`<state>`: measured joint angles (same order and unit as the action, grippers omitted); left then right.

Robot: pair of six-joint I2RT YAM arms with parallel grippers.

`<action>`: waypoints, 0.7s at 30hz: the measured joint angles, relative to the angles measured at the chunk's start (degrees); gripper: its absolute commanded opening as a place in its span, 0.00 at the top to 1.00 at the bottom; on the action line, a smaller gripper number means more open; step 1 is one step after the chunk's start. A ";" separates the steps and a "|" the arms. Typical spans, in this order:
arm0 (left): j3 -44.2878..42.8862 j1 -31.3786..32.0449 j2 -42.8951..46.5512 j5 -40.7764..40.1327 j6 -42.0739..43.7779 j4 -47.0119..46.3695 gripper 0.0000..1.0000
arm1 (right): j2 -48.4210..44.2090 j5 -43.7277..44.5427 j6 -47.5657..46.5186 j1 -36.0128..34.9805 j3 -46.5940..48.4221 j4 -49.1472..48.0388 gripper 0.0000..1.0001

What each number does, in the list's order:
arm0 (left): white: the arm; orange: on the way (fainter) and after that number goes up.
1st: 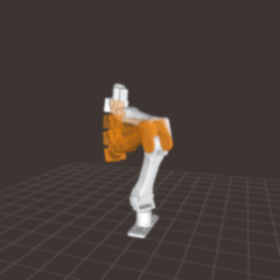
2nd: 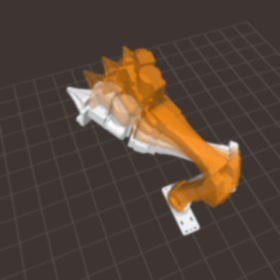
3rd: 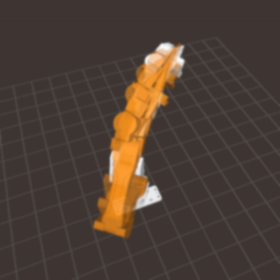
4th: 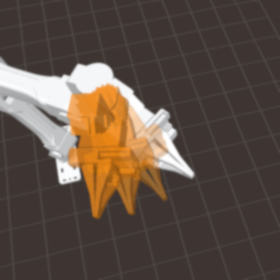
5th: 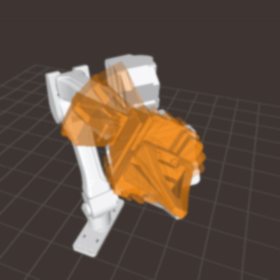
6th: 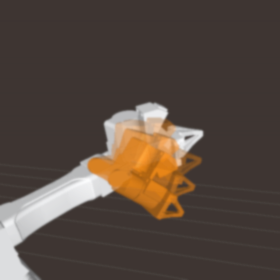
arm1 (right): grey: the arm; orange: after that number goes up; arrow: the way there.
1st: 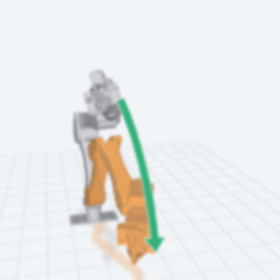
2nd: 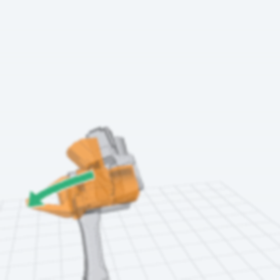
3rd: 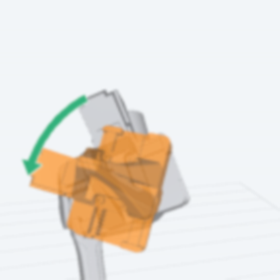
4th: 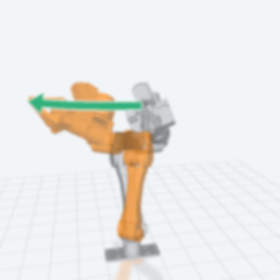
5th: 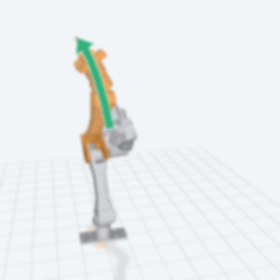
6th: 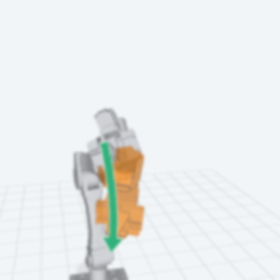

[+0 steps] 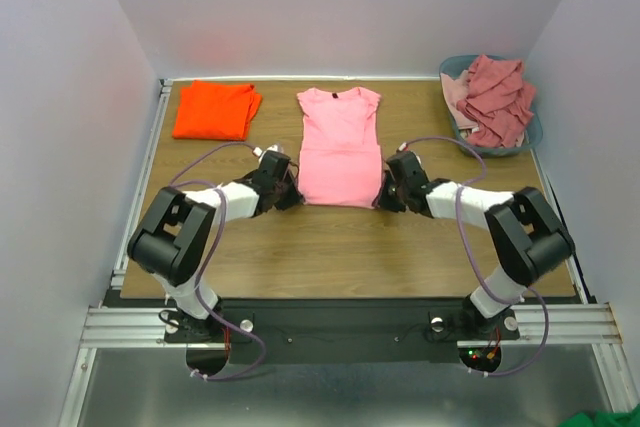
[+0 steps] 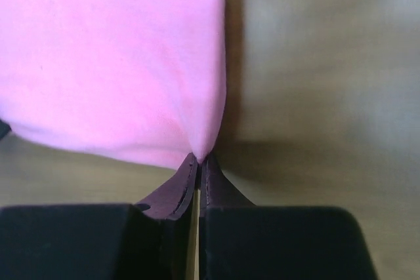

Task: Fold and stack the t-shirts
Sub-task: Fold the tshirt

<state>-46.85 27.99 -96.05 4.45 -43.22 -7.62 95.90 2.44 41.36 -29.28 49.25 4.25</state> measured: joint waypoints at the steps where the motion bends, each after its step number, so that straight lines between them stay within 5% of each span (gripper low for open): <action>1: 1.40 0.33 1.27 -0.42 -0.15 -0.17 1.00 | -2.43 -1.20 -0.59 0.00 -2.62 -0.17 1.00; 6: 10.69 7.28 11.56 -2.64 -2.49 2.58 1.00 | -16.00 -7.15 -1.77 -0.09 -12.48 3.96 1.00; 15: 17.40 29.53 33.14 -6.69 -15.58 13.77 1.00 | -48.19 -14.51 -1.38 -0.37 -24.50 19.74 1.00; 21: 16.26 32.17 38.05 -9.99 -18.95 17.18 1.00 | -56.85 -15.06 -0.57 -0.44 -22.91 25.73 1.00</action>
<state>-30.59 60.16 -58.00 -5.54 -62.17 9.56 39.05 -12.62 40.80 -29.71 26.35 29.98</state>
